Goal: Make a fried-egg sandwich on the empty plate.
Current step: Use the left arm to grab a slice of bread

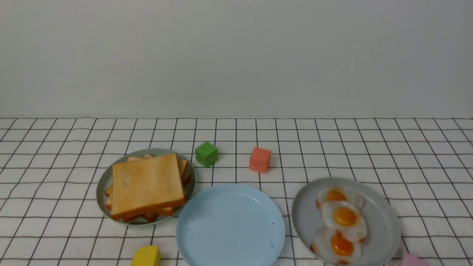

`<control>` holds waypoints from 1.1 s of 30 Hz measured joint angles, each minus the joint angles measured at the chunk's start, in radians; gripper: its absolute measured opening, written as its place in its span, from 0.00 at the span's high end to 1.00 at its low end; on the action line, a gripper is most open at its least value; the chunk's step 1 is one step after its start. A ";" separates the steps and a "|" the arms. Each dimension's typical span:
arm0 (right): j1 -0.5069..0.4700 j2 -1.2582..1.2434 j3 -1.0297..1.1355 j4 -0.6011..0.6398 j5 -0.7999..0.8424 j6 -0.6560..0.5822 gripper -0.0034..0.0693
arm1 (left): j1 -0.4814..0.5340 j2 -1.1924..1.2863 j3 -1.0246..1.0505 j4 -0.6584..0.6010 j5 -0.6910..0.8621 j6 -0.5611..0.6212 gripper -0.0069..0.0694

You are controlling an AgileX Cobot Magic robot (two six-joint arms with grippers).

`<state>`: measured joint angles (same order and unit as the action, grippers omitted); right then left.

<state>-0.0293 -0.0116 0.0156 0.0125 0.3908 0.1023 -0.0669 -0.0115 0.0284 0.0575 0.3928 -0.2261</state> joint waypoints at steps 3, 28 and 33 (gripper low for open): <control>0.000 0.000 0.000 0.000 0.000 0.000 0.62 | 0.000 0.000 0.000 0.000 0.000 0.000 0.60; 0.000 0.000 0.006 -0.001 -0.040 0.000 0.62 | 0.000 0.000 0.000 0.015 -0.087 0.003 0.60; 0.000 0.000 0.011 -0.001 -0.223 0.000 0.62 | 0.000 0.000 0.000 0.018 -0.282 0.003 0.60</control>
<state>-0.0293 -0.0116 0.0267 0.0115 0.1676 0.1023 -0.0669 -0.0115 0.0288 0.0760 0.1109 -0.2232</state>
